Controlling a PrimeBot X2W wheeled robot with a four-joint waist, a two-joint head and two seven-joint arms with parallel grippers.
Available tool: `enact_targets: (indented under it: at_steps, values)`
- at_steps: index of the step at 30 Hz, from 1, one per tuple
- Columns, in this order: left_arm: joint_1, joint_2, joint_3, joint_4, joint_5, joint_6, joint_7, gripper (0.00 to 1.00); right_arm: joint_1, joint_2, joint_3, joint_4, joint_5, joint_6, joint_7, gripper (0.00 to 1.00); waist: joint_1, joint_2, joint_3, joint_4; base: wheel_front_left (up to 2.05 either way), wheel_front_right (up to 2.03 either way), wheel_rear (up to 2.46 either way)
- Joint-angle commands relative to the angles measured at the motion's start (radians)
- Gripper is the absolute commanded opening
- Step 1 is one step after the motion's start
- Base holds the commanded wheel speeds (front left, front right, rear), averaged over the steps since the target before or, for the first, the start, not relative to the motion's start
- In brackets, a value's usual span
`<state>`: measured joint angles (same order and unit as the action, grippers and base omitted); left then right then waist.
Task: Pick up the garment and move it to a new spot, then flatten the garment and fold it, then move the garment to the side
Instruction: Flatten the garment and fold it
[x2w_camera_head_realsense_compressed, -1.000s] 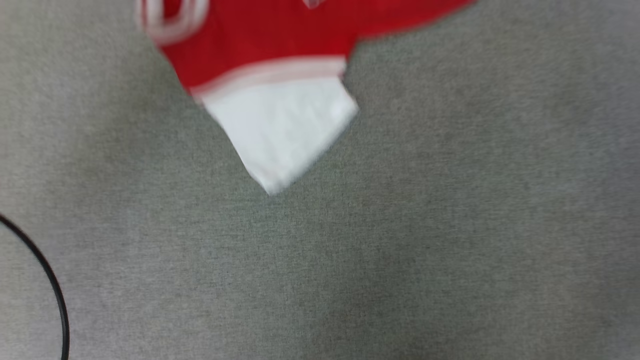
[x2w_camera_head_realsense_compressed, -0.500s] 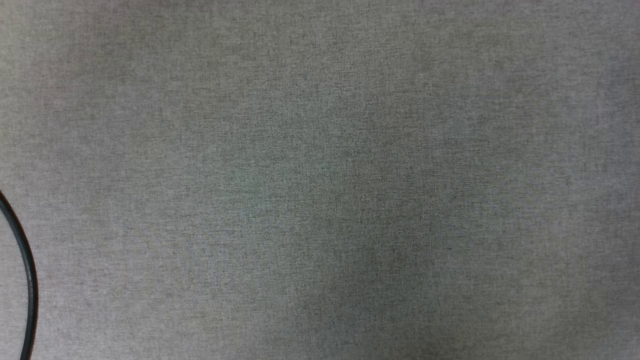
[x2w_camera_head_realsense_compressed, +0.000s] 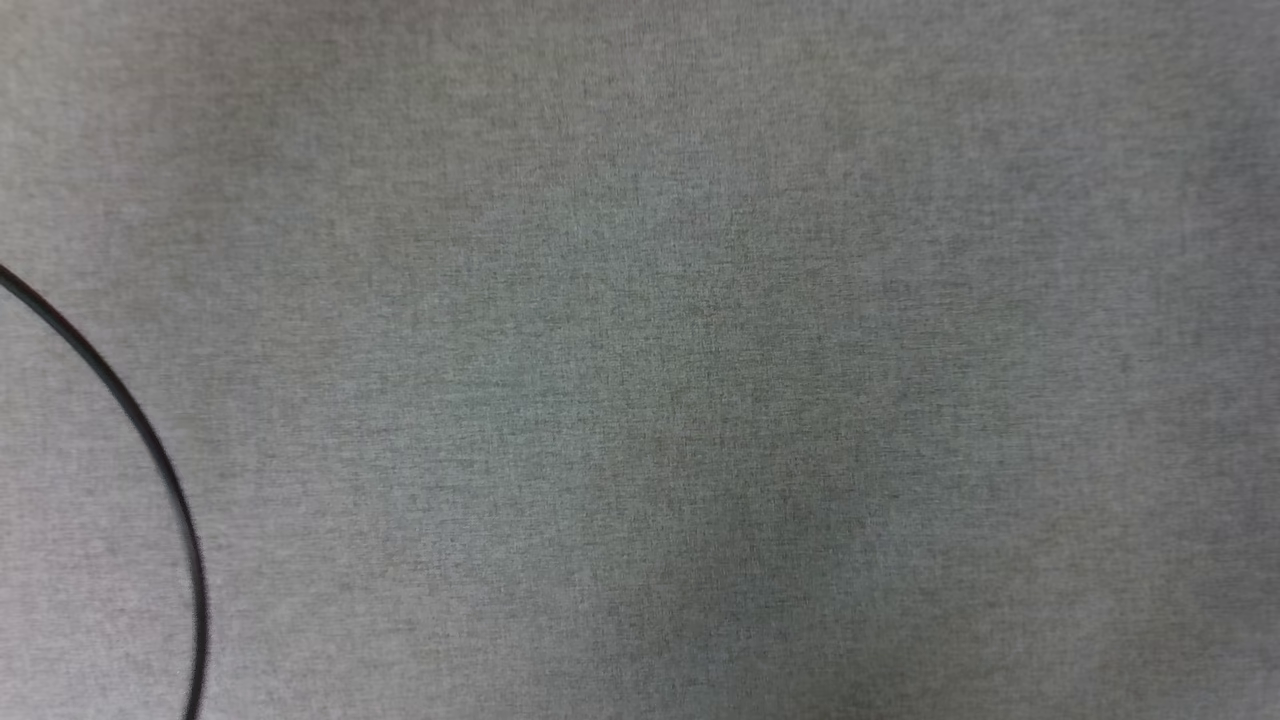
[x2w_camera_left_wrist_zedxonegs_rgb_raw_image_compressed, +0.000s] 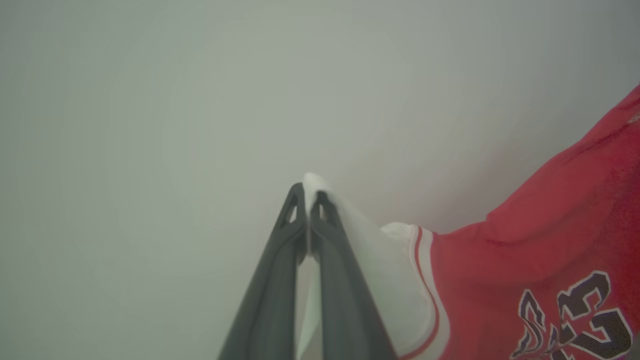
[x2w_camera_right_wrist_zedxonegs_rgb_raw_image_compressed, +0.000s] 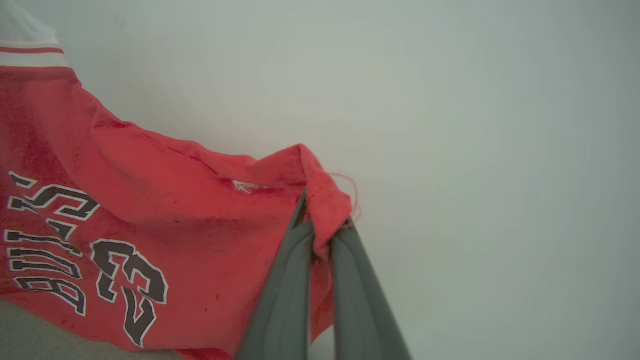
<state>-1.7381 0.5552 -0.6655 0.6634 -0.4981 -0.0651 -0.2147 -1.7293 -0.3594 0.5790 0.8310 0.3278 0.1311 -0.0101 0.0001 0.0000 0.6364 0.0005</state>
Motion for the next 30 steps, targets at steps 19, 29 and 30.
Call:
enact_targets:
  at_steps: [19,29,30]
  values:
    - [0.878,0.073,-0.061,-0.28,-0.114,0.144,-0.049,0.0,0.606,-0.082,0.301,-0.069,0.275,-0.001,-0.099,0.0,-0.0001,0.0,-0.305,-0.016,0.0,0.0,0.0]
    - [1.345,0.184,-0.121,-0.556,-0.194,0.291,-0.008,0.0,0.908,-0.172,0.387,-0.15,0.365,-0.001,-0.12,0.0,-0.0001,0.0,-0.463,-0.024,0.0,0.0,0.0]
    - [1.386,0.189,-0.129,-0.578,-0.204,0.303,-0.003,0.0,0.938,-0.182,0.39,-0.16,0.372,-0.001,-0.122,0.0,-0.0001,0.0,-0.476,-0.024,0.0,0.0,0.0]
